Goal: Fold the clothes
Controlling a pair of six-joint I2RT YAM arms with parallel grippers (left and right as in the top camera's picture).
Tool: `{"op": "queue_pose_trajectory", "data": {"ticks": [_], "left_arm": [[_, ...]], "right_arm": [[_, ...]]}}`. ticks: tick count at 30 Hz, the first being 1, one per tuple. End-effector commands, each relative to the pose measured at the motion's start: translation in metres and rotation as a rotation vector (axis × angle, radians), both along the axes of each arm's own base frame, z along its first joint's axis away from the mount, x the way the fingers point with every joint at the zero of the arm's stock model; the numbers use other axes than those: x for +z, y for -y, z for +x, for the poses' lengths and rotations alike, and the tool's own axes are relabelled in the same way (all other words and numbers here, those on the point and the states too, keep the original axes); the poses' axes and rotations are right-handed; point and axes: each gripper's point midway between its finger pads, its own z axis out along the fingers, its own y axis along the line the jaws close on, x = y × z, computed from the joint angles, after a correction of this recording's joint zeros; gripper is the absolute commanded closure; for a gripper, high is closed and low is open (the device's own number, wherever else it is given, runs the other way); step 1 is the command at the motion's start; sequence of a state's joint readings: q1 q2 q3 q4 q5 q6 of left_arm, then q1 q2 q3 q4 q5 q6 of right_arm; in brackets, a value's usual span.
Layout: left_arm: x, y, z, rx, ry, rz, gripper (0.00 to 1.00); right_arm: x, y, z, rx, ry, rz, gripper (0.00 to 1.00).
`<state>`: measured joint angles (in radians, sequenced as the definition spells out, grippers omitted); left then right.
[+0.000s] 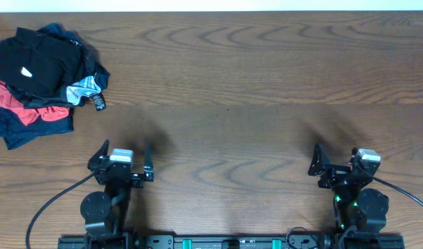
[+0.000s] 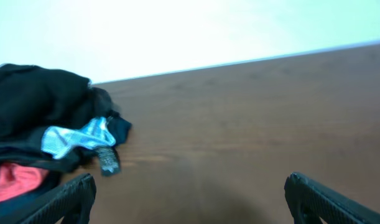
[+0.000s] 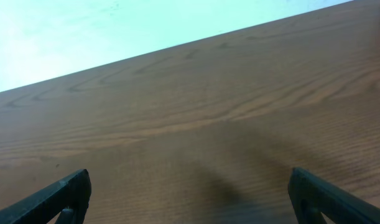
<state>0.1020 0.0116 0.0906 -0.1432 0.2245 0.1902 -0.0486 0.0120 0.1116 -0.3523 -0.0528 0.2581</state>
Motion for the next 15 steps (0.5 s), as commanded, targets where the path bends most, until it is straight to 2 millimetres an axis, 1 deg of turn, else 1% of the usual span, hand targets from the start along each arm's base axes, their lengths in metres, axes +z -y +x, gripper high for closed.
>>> {"op": "queue_pose_trajectory", "data": {"ticks": [1,4,6,9,13,15], "left_arm": [[0.007,-0.011,0.002,0.076,0.031,-0.083,0.02],[0.011,-0.009,0.004,0.065,0.060,-0.083,0.02],[0.010,-0.011,0.006,0.077,0.081,-0.081,0.02],[0.001,-0.009,0.009,0.070,0.088,-0.081,0.02],[-0.007,-0.007,0.008,0.064,0.052,-0.083,0.02],[-0.018,-0.007,0.007,0.067,0.009,-0.084,0.02]], "right_arm": [[-0.001,0.002,0.000,-0.003,0.002,-0.011,0.01],[-0.001,0.002,0.000,-0.003,0.002,-0.010,0.01],[-0.001,0.002,0.000,-0.003,0.002,-0.011,0.01],[-0.001,0.002,0.000,-0.003,0.002,-0.011,0.01],[-0.001,0.002,0.000,-0.003,0.002,-0.011,0.01],[-0.001,0.002,0.000,-0.003,0.001,-0.011,0.01]]}}
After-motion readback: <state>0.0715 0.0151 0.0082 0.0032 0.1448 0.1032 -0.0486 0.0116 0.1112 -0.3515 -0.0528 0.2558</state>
